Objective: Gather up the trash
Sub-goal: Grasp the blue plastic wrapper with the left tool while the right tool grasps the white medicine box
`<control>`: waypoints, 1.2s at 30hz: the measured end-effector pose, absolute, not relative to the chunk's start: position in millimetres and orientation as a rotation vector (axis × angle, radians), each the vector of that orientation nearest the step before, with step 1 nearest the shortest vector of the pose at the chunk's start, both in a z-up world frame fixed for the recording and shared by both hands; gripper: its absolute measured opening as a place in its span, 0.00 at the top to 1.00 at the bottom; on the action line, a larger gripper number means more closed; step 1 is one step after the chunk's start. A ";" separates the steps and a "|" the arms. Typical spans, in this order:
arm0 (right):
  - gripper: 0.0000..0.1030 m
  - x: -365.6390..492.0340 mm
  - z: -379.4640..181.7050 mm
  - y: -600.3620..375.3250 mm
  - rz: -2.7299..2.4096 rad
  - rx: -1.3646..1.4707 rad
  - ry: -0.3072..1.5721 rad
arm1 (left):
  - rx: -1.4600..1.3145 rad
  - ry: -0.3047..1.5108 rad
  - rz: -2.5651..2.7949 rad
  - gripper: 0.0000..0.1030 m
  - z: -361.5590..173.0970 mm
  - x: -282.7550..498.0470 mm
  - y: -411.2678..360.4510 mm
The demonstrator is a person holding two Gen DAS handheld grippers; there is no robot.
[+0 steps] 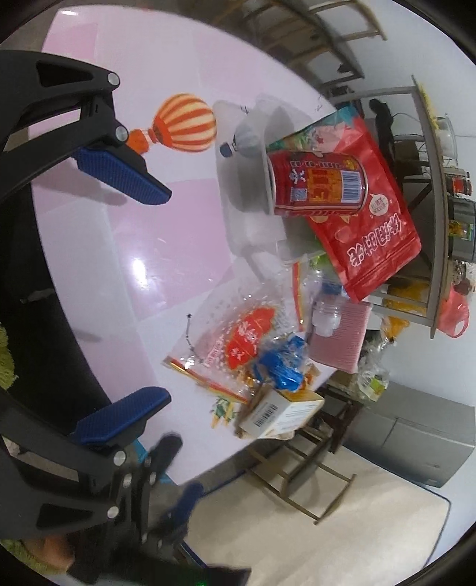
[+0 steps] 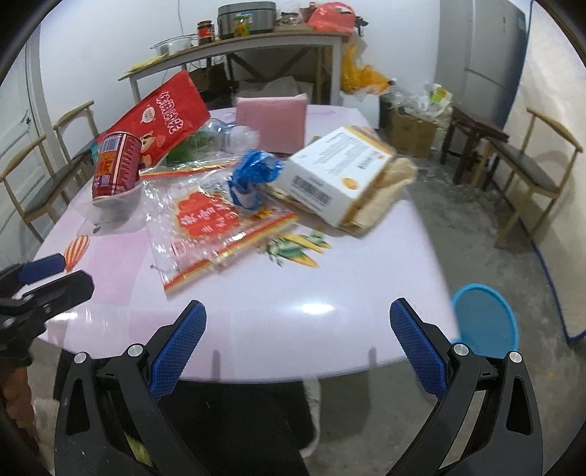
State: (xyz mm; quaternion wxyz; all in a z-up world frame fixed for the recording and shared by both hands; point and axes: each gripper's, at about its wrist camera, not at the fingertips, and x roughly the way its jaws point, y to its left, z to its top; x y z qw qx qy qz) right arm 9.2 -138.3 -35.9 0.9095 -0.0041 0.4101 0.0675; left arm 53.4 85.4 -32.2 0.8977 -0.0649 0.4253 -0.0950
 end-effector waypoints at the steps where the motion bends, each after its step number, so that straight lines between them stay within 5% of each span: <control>1: 0.06 10.8 -37.0 -137.0 0.146 -0.009 0.846 | -0.149 0.886 -0.207 0.05 -32.6 56.5 87.4; 22: 0.06 50.3 -63.5 -104.7 0.208 -0.103 0.908 | -0.263 0.704 -0.254 0.06 9.6 110.7 127.5; 36: 0.14 54.1 -19.8 -176.7 0.122 0.086 0.757 | -0.106 0.784 -0.512 0.27 7.7 164.3 32.2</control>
